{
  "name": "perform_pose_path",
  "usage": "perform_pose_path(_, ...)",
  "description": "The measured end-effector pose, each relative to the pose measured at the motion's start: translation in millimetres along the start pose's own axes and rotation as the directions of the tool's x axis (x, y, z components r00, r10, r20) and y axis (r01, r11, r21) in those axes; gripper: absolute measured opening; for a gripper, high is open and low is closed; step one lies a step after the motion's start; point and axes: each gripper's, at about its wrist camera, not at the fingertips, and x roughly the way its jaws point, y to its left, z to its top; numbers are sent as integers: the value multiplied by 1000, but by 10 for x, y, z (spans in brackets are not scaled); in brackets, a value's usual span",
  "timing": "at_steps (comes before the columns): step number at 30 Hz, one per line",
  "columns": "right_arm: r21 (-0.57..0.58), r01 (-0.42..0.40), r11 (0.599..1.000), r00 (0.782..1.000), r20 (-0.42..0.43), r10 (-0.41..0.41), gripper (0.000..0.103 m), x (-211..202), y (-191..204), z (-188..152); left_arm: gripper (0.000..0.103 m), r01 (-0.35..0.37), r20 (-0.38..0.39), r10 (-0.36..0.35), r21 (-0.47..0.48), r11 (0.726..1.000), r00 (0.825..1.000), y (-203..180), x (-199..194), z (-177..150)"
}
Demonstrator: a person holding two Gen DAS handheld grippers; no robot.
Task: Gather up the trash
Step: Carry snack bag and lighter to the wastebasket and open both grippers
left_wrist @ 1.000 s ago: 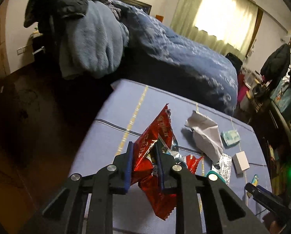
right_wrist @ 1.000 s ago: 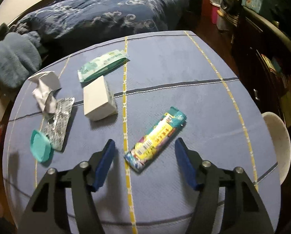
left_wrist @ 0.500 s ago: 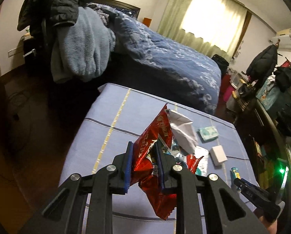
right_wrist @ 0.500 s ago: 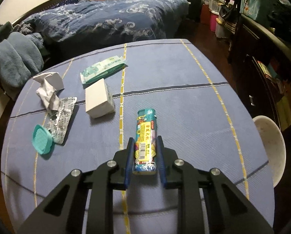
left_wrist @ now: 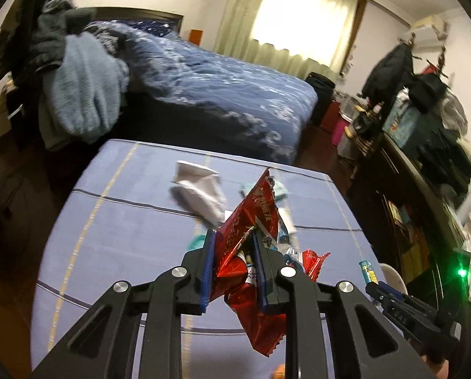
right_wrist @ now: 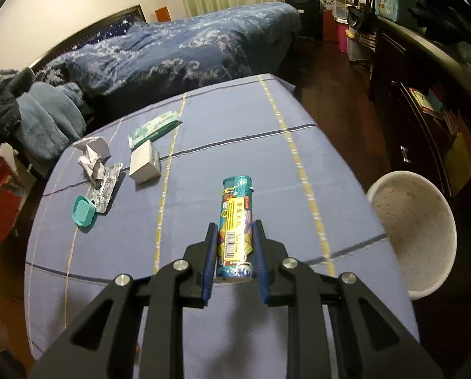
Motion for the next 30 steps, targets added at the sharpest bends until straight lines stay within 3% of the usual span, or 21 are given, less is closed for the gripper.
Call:
perform_pose_path(4, 18, -40, 999, 999, 27, 40, 23, -151, -226, -55, 23, -21, -13, 22, 61, 998, 1000, -361, 46, -49)
perform_pose_path(14, 80, -87, 993, 993, 88, 80, 23, -411, -647, -160, 23, 6, -45, 4, 204, 979, 999, -1074, 225, -71)
perform_pose_path(30, 189, -19, 982, 991, 132, -7, 23, -624, -1320, -225, 23, 118, -85, -95, 335, 935, 992, -1909, 458, -115)
